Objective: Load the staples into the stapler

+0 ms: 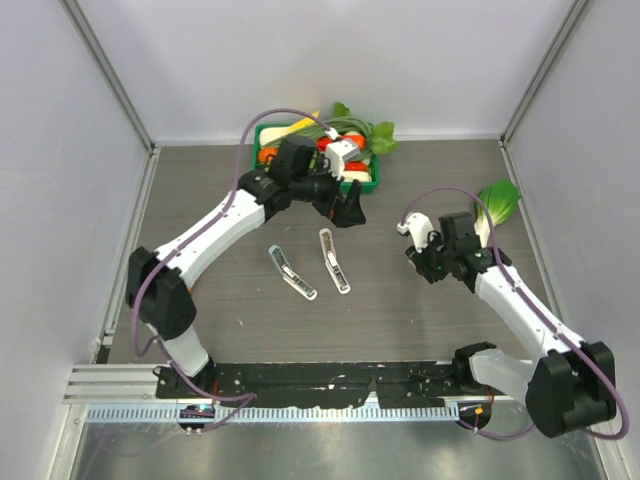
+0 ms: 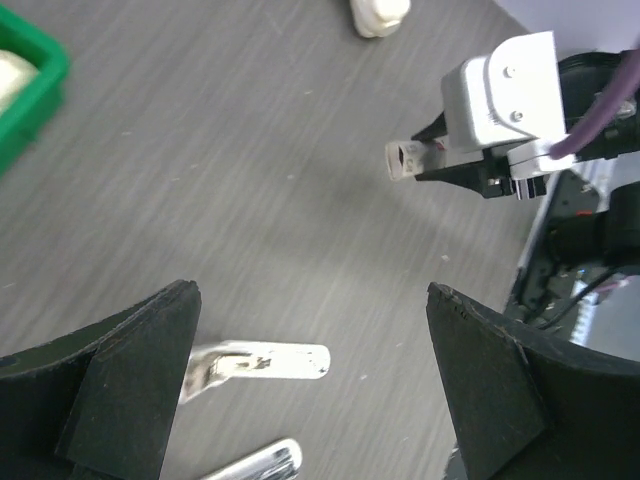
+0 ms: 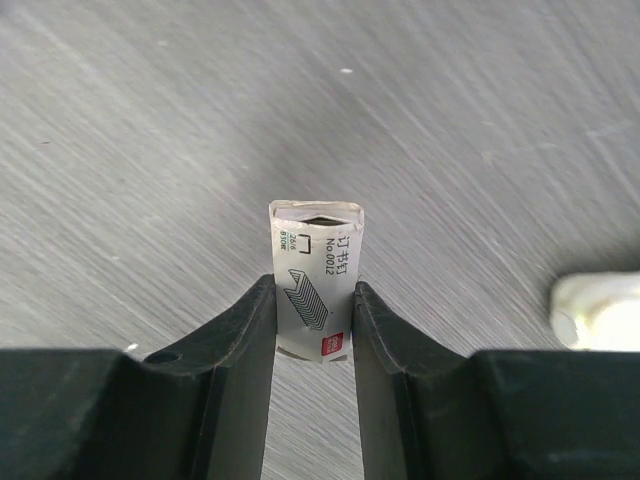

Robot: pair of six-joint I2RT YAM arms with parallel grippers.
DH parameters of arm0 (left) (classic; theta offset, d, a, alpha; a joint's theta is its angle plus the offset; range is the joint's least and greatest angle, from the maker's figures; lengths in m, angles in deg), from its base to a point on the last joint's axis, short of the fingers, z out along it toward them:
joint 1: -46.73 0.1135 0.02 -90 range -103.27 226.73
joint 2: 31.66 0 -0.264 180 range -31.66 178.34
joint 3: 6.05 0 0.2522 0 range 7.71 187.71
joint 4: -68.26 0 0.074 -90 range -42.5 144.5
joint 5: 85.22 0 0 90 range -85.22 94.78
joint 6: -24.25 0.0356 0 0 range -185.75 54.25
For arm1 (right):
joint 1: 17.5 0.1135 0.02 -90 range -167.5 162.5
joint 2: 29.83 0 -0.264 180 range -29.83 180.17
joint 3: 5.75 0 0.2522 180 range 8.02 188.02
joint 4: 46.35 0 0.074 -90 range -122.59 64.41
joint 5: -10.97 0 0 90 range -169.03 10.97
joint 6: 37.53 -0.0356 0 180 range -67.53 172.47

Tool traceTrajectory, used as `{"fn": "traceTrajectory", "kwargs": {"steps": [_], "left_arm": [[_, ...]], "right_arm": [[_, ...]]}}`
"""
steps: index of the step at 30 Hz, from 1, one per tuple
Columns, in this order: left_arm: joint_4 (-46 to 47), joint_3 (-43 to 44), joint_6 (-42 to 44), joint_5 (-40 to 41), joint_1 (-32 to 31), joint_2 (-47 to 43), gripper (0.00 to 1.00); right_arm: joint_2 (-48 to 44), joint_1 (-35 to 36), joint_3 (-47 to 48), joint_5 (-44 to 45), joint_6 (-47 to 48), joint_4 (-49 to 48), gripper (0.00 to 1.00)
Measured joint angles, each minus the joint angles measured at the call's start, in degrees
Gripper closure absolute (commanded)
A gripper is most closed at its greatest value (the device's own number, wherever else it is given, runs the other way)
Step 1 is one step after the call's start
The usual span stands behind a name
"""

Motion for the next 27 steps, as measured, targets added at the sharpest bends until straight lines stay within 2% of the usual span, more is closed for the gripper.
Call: {"fn": "traceTrajectory", "kwargs": {"steps": [6, 12, 17, 27], "left_arm": [[0.3, 8.0, -6.7, -3.9, -3.3, 11.8, 0.0], [0.6, 17.6, -11.7, -7.6, -5.0, 23.0, 0.0], [0.8, 25.1, -14.6, -9.4, -6.6, 31.5, 0.01], [0.6, 29.0, -17.2, -11.1, -9.7, 38.4, 0.05]], "right_arm": [[-7.4, -5.9, -0.1, -0.2, 2.7, 1.4, 0.62], [-12.7, -6.6, -0.2, -0.2, 3.6, 1.6, 0.62], [-13.5, -6.6, -0.2, -1.2, 3.7, 1.8, 0.62], [-16.1, -6.6, -3.3, -4.1, 3.9, 1.6, 0.62]]}}
